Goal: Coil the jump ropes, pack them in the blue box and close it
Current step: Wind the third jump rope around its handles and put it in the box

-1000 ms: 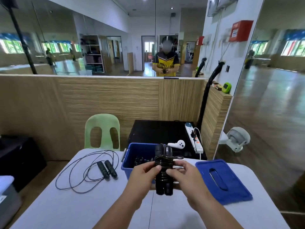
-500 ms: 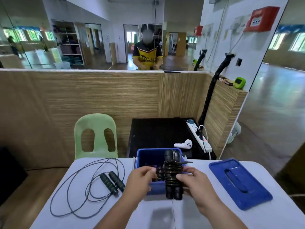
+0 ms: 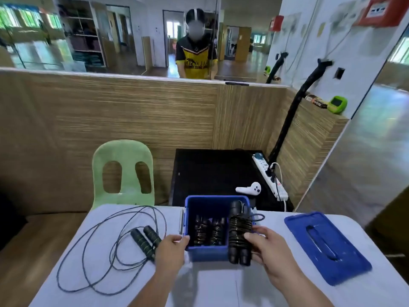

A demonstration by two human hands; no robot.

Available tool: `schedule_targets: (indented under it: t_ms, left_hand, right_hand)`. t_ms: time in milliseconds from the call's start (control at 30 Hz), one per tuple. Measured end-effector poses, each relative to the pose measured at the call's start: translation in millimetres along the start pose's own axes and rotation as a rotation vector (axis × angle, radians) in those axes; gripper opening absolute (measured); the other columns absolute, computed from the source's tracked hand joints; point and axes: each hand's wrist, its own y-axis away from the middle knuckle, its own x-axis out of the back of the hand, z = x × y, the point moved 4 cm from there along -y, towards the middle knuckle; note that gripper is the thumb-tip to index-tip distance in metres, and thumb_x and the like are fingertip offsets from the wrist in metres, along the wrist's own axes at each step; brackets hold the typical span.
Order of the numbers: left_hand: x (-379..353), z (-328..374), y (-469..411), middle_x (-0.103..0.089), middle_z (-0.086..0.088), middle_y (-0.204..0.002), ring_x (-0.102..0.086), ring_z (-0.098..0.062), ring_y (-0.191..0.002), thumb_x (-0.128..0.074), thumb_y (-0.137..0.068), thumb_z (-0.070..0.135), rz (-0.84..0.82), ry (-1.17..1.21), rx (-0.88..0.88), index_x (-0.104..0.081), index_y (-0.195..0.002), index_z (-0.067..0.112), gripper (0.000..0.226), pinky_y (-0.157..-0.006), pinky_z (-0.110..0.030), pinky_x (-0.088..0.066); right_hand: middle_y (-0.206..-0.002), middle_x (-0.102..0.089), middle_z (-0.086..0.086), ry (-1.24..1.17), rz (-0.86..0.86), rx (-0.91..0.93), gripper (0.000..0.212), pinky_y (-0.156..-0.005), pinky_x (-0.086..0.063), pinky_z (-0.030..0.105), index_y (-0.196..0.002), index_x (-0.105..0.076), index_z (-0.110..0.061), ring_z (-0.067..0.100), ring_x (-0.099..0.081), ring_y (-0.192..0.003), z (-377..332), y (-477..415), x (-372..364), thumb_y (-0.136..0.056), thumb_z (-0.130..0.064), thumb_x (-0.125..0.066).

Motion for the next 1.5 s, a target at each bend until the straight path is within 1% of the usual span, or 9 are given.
schedule_targets:
  t_ms: [233, 567, 733, 933, 1067, 1200, 1367, 1433, 1500]
  left_hand:
    - [-8, -2, 2, -0.073, -0.003, -0.067, -0.072, -0.023, -0.063, -0.070, -0.096, 0.028, -0.017, 0.022, -0.068, -0.072, -0.076, 0.019, 0.022, -0.064, -0.047, -0.064]
    - [-10, -24, 20, -0.072, 0.003, -0.073, -0.071, -0.014, -0.068, -0.064, -0.097, 0.041, 0.076, -0.055, -0.154, -0.070, -0.083, 0.026, 0.021, -0.069, -0.045, -0.063]
    - [-11, -19, 38, -0.073, 0.006, -0.076, -0.070, -0.005, -0.068, -0.065, -0.099, 0.031, 0.109, -0.030, -0.169, -0.069, -0.084, 0.031, 0.015, -0.072, -0.039, -0.064]
    - [-11, -23, 46, -0.073, 0.013, -0.077, -0.070, -0.002, -0.069, -0.068, -0.097, 0.029, 0.128, 0.033, -0.190, -0.067, -0.085, 0.041, 0.017, -0.074, -0.036, -0.063]
    - [-11, -28, 51, -0.075, 0.010, -0.084, -0.073, -0.009, -0.075, -0.067, -0.097, 0.030, 0.131, 0.059, -0.190, -0.067, -0.091, 0.041, 0.013, -0.078, -0.033, -0.059]
    - [-11, -31, 54, -0.075, 0.012, -0.088, -0.073, -0.009, -0.077, -0.067, -0.097, 0.028, 0.116, 0.055, -0.206, -0.064, -0.094, 0.043, 0.016, -0.075, -0.027, -0.055]
    - [-10, -34, 60, -0.074, 0.014, -0.090, -0.072, -0.006, -0.078, -0.069, -0.096, 0.027, 0.106, 0.038, -0.214, -0.067, -0.099, 0.037, 0.011, -0.071, -0.014, -0.046]
    - [-10, -33, 62, -0.073, 0.015, -0.091, -0.071, -0.005, -0.078, -0.070, -0.096, 0.027, 0.110, 0.036, -0.219, -0.066, -0.098, 0.039, 0.013, -0.071, -0.014, -0.045]
    - [-9, -32, 64, -0.072, 0.013, -0.090, -0.070, -0.004, -0.078, -0.070, -0.096, 0.026, 0.112, 0.027, -0.227, -0.060, -0.094, 0.046, 0.022, -0.071, -0.015, -0.046]
  right_hand:
    - [-0.103, -0.076, 0.022, 0.024, -0.031, -0.055, 0.021, -0.064, -0.061, 0.037, -0.111, -0.067, -0.003, 0.033, -0.076, -0.087, 7, -43, -1, -0.091, 0.003, -0.067]
    - [-0.099, -0.078, 0.015, 0.095, 0.021, -0.046, 0.025, -0.066, -0.061, 0.038, -0.113, -0.069, -0.010, 0.027, -0.075, -0.081, 3, -97, 16, -0.089, -0.003, -0.069]
    - [-0.102, -0.078, 0.012, 0.134, 0.017, -0.025, 0.031, -0.091, -0.058, 0.048, -0.120, -0.068, -0.012, 0.029, -0.074, -0.097, -9, -106, 28, -0.090, -0.006, -0.069]
    - [-0.093, -0.077, 0.012, 0.191, 0.014, -0.048, 0.018, -0.059, -0.058, 0.031, -0.105, -0.070, -0.011, 0.023, -0.074, -0.079, -5, -89, 19, -0.092, 0.002, -0.065]
    - [-0.093, -0.075, 0.010, 0.258, 0.058, -0.058, 0.027, -0.073, -0.059, 0.045, -0.112, -0.067, -0.009, 0.026, -0.068, -0.075, 14, -84, 10, -0.087, -0.004, -0.073]
    - [-0.082, -0.075, 0.003, 0.333, 0.124, -0.049, 0.032, -0.066, -0.055, 0.036, -0.115, -0.068, -0.011, 0.023, -0.068, -0.070, 26, -78, 2, -0.083, -0.009, -0.074]
    - [-0.077, -0.063, -0.008, 0.492, 0.192, -0.037, 0.054, -0.068, -0.046, 0.029, -0.143, -0.054, -0.010, 0.009, -0.057, -0.071, 30, -72, -9, -0.091, -0.013, -0.066]
    - [-0.084, -0.068, 0.001, 0.560, 0.213, -0.040, 0.055, -0.063, -0.044, 0.028, -0.147, -0.050, -0.007, 0.014, -0.059, -0.074, 31, -72, -16, -0.094, -0.012, -0.063]
    - [-0.105, -0.072, 0.010, 0.621, 0.233, -0.056, 0.053, -0.077, -0.050, 0.032, -0.144, -0.052, -0.005, 0.029, -0.065, -0.094, 38, -77, -23, -0.093, -0.014, -0.062]
